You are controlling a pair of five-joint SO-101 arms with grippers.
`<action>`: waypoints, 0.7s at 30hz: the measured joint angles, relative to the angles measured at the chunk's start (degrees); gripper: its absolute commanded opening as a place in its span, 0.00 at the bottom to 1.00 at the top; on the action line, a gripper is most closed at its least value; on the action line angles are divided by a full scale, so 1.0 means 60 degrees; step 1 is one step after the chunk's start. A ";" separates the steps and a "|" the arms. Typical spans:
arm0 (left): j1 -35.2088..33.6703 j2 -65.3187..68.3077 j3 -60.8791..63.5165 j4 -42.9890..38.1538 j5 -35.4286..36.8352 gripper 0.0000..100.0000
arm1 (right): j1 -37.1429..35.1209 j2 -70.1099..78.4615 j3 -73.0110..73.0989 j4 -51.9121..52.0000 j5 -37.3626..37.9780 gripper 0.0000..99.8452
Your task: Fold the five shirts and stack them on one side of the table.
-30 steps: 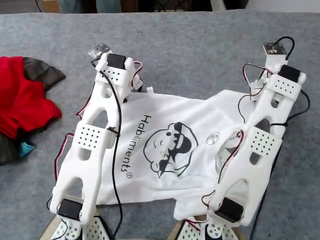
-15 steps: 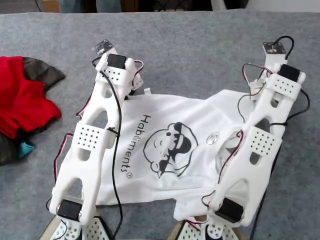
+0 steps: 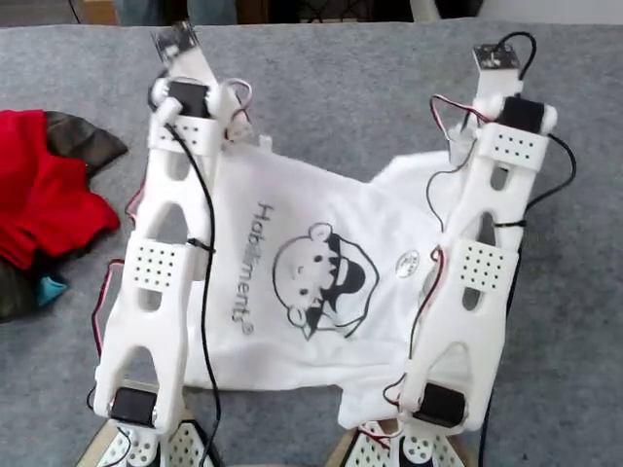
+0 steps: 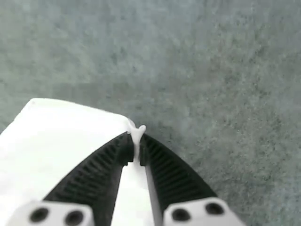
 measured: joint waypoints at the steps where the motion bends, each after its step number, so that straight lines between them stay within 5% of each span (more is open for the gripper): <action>1: -0.0088 -0.0264 -0.0044 0.0015 -0.0234 0.03 | -0.0103 -0.0308 0.0000 0.0029 -0.0073 0.01; 14: -0.1553 -0.5363 0.0264 0.0220 -0.3473 0.03 | -0.0322 -0.6344 -0.0029 0.0044 -0.0190 0.01; 21: -0.2168 -0.9289 0.2960 0.0234 -0.4352 0.03 | -0.0440 -0.9568 -0.0205 0.0029 -0.0190 0.01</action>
